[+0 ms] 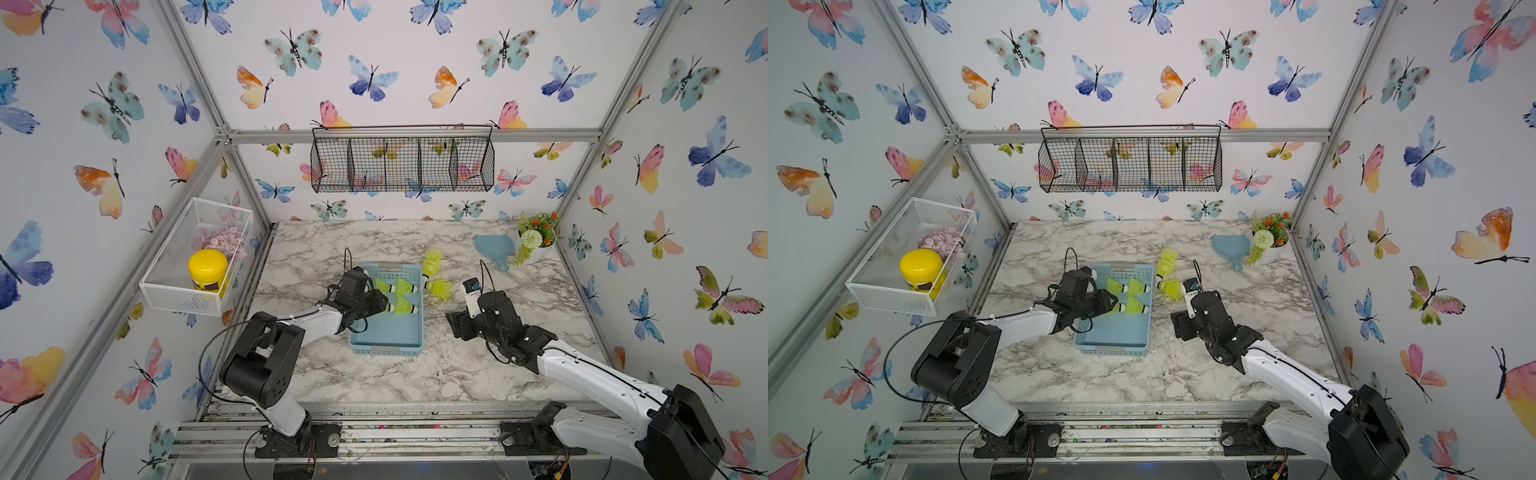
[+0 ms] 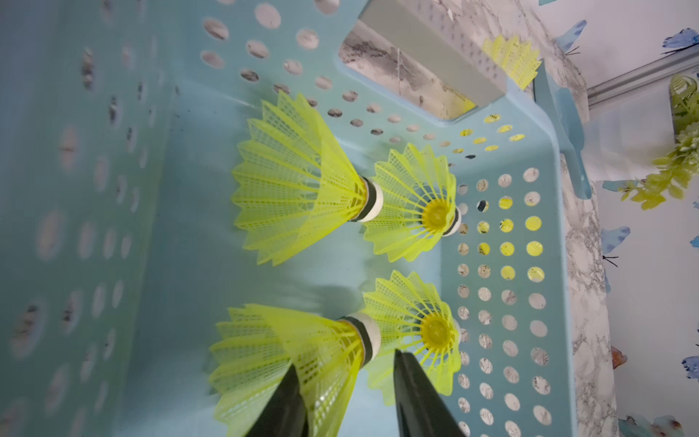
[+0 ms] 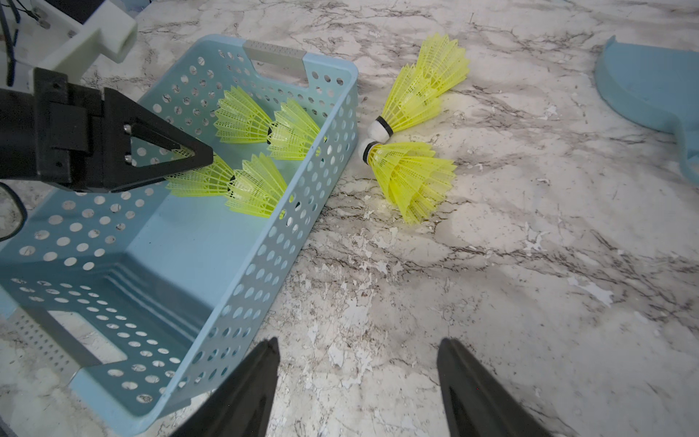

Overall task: Put the shuttlecocks into the storage box
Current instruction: Place the shuttlecock in the storage box.

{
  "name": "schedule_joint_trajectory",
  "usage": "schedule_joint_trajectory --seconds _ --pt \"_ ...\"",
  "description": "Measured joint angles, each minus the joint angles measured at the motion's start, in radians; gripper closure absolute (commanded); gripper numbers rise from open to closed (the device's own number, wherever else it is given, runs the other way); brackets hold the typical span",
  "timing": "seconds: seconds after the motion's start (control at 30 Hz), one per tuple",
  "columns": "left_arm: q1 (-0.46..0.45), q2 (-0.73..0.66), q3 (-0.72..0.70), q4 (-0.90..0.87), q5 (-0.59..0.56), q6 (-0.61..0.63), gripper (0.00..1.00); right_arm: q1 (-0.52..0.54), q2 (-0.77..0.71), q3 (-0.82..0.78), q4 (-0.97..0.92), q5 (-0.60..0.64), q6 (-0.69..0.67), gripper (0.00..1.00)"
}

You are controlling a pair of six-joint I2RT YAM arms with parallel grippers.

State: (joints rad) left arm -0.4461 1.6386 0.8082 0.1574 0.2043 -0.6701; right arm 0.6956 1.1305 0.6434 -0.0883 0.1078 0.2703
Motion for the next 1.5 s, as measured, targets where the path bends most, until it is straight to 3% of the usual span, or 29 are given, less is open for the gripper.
schedule_joint_trajectory --seconds 0.77,1.13,1.33,1.5 --pt "0.0 -0.057 0.065 -0.117 -0.108 0.101 0.52 0.0 0.0 0.0 -0.002 0.038 0.013 0.26" --pt "0.0 -0.229 0.092 -0.239 -0.184 0.186 0.45 0.0 0.042 0.003 -0.007 0.122 0.079 0.25" --pt "0.019 -0.344 0.171 -0.341 -0.196 0.281 0.41 -0.033 0.135 0.06 0.001 0.051 0.085 0.3" --pt "0.109 -0.424 0.181 -0.401 -0.129 0.376 0.41 -0.121 0.247 0.127 0.037 -0.077 0.077 0.42"
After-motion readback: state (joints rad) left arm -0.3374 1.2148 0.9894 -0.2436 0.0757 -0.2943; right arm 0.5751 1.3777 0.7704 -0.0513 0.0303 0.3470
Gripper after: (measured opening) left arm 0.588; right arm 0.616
